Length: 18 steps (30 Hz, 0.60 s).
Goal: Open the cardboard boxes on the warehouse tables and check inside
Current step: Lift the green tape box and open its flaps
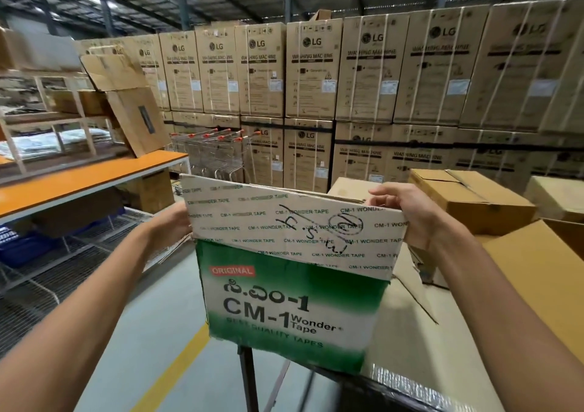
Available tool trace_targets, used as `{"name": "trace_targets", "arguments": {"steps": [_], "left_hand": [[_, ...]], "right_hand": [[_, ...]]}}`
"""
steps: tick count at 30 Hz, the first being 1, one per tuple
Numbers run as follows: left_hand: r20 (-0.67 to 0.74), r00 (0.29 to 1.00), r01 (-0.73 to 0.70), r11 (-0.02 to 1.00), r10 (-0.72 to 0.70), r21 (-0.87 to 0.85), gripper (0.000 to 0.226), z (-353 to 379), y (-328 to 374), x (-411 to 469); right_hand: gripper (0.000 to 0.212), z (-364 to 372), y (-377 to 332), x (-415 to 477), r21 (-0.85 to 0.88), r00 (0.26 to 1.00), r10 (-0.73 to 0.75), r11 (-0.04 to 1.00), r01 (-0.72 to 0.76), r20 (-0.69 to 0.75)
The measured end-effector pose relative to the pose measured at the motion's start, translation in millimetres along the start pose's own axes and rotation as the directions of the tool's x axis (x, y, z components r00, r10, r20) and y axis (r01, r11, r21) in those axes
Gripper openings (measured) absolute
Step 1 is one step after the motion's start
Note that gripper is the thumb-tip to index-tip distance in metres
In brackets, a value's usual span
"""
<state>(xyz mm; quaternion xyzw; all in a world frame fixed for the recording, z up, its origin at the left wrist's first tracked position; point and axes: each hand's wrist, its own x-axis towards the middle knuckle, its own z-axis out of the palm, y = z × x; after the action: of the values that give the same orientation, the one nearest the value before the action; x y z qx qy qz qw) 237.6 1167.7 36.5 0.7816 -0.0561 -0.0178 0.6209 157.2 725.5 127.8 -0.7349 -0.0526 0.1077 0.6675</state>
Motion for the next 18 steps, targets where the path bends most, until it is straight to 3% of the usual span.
{"name": "trace_targets", "arguments": {"steps": [4, 6, 9, 11, 13, 16, 18], "left_hand": [[0.088, 0.988, 0.115, 0.987, -0.125, 0.112, 0.067, -38.8, -46.4, 21.5], [0.197, 0.97, 0.104, 0.974, -0.145, 0.203, 0.069, -24.9, -29.9, 10.4], [0.214, 0.953, 0.175, 0.965, -0.216, 0.197, 0.073, 4.6, -1.2, -5.0], [0.2, 0.957, 0.161, 0.958, -0.21, 0.238, 0.074, 7.0, 2.2, -9.5], [0.17, 0.958, 0.137, 0.891, -0.23, 0.434, 0.084, 10.9, -1.4, -9.5], [0.164, 0.962, 0.061, 0.758, -0.218, 0.649, 0.103, 22.7, 0.5, -7.2], [0.107, 0.974, 0.067, 0.698, -0.202, 0.713, 0.114, 29.3, 1.6, -1.0]], "right_hand": [[0.04, 0.4, 18.4, -0.6, 0.005, 0.977, -0.025, 1.0, 0.024, 0.213], [0.033, 4.7, 38.1, 10.0, -0.127, 0.979, -0.056, 0.989, 0.082, 0.196], [0.028, 16.1, 66.9, 23.9, -0.384, 0.971, -0.115, 0.904, 0.19, 0.21], [0.033, 24.6, 80.6, 25.1, -0.571, 0.945, -0.037, 0.789, 0.227, 0.324], [0.041, 33.0, 93.6, 28.3, -0.772, 0.937, 0.047, 0.582, 0.255, 0.345], [0.036, 44.9, 104.2, 29.7, -0.937, 0.976, -0.087, 0.273, 0.217, 0.201], [0.033, 48.7, 106.3, 24.6, -0.953, 0.971, -0.194, 0.242, 0.185, 0.139]]}}
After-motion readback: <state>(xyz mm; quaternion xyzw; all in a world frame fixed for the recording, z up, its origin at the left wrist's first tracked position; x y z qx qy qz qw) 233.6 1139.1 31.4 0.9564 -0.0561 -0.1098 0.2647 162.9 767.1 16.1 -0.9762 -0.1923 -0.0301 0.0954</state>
